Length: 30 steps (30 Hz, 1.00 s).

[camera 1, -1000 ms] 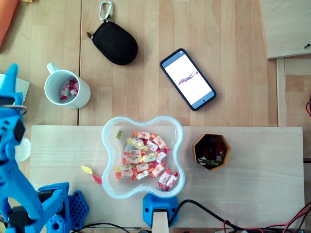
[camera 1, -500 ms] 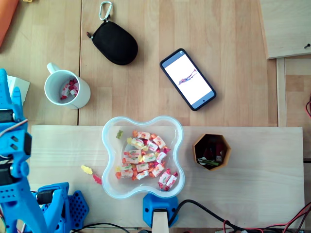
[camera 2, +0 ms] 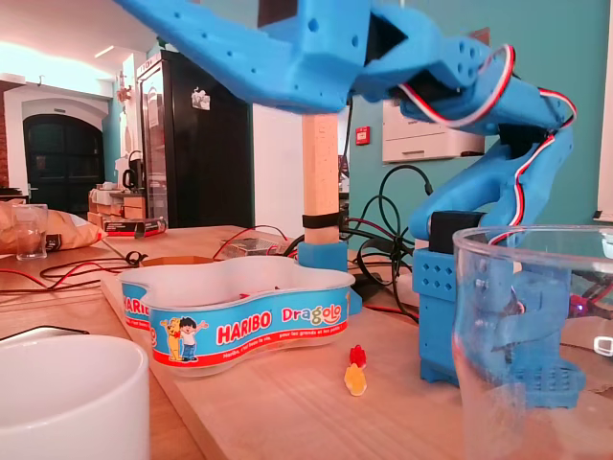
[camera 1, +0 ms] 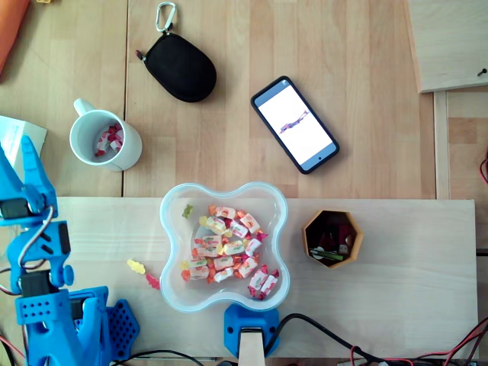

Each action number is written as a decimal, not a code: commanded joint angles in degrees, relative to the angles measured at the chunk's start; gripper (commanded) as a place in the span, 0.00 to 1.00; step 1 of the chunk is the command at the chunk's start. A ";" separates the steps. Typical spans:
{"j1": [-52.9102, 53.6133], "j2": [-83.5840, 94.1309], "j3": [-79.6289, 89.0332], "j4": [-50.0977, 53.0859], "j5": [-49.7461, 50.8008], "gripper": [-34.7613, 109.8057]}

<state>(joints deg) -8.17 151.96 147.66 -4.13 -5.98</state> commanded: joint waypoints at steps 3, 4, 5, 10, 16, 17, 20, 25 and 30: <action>-0.62 7.56 6.33 -4.39 -0.70 0.52; -0.62 8.26 6.94 -4.39 -0.70 0.52; -0.62 8.88 7.47 -4.39 -0.70 0.52; -1.23 13.97 11.95 -4.31 -0.70 0.52; -1.23 27.60 23.47 -4.31 -0.70 0.52; -1.23 30.67 26.19 -4.31 -0.70 0.52; -1.23 38.14 33.05 -4.22 -0.97 0.52; -1.41 37.00 32.52 -4.13 -0.79 0.52; -1.32 36.12 32.52 -4.13 -0.79 0.52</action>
<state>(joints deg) -8.53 187.12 178.15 -7.12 -6.06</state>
